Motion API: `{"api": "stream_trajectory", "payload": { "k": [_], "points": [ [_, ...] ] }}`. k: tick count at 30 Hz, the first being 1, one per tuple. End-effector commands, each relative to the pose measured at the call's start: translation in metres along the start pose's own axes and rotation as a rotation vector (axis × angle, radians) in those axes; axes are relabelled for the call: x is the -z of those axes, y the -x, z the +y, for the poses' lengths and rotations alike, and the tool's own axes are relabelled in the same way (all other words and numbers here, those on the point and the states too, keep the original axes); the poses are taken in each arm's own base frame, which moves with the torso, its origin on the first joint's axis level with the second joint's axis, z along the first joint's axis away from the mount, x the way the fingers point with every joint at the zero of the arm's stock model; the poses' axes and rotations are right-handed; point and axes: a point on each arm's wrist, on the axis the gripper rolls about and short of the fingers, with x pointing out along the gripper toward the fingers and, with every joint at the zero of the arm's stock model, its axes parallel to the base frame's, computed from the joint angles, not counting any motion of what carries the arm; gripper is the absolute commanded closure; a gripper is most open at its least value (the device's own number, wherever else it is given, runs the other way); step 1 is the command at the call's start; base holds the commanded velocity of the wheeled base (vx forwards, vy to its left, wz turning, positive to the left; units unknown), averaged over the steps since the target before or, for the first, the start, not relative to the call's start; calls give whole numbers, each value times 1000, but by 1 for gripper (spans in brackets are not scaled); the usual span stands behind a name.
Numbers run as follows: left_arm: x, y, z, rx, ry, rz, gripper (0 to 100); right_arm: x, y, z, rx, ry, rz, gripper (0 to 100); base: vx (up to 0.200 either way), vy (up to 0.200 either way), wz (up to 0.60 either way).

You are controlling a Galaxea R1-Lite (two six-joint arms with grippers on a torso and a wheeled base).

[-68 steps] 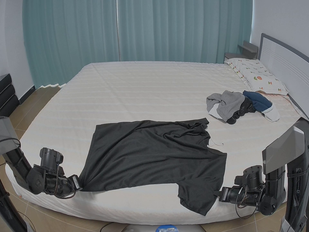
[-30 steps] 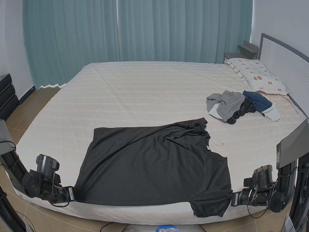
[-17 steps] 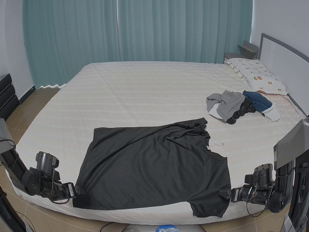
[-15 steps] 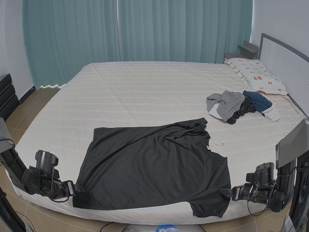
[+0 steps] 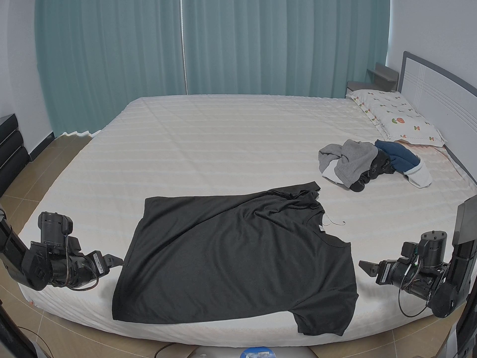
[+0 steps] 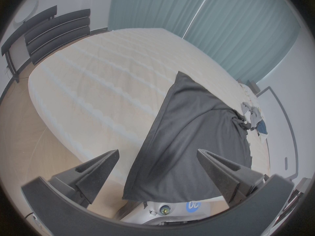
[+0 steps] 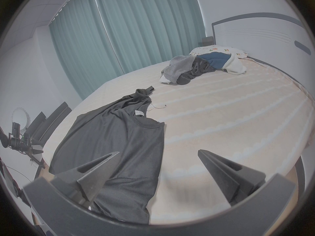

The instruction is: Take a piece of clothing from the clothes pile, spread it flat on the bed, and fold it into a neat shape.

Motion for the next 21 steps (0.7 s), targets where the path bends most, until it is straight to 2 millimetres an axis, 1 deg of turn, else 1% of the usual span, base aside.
{"api": "stream_trajectory", "payload": {
  "k": [1, 8, 21],
  "points": [
    [-4, 2, -2, 20, 45, -25, 0, -2, 3, 1, -11, 1, -13, 0, 0, 200, 0],
    [-4, 0, -2, 18, 47, -19, 0, 1, 2, 5, -26, 4, 3, 0, 0, 200, 0],
    [-5, -5, -1, 30, 67, -8, 0, 3, 1, 8, -40, 11, 12, 0, 0, 0, 0]
  ]
}}
